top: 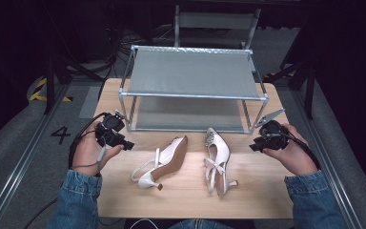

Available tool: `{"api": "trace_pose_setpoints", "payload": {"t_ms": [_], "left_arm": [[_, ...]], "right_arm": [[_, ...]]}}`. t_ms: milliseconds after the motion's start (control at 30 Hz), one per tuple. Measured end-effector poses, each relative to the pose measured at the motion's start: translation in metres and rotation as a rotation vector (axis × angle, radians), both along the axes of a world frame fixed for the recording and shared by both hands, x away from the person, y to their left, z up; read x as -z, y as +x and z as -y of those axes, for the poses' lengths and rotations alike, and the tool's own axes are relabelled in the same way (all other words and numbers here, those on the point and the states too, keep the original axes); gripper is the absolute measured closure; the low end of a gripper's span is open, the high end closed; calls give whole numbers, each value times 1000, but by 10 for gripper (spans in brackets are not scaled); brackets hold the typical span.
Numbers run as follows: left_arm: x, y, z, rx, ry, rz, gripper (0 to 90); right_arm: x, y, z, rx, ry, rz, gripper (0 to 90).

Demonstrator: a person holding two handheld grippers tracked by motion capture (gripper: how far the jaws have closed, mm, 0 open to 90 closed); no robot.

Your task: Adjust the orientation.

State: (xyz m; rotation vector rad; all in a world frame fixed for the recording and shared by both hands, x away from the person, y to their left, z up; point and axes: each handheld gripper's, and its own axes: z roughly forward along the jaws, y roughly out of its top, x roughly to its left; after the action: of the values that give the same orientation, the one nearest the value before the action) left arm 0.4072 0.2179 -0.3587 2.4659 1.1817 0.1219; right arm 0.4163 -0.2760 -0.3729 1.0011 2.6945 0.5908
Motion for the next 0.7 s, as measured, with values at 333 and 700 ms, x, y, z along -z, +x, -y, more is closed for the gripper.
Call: {"api": "trace_pose_setpoints", "payload": {"t_ms": [333, 700], "left_arm": [[-6, -5, 25, 83, -36, 1, 521], [9, 1, 54, 131, -49, -58, 480]], "right_arm": [[1, -1, 0, 4, 3, -4, 648], [4, -4, 3, 15, 5, -13, 626]]}}
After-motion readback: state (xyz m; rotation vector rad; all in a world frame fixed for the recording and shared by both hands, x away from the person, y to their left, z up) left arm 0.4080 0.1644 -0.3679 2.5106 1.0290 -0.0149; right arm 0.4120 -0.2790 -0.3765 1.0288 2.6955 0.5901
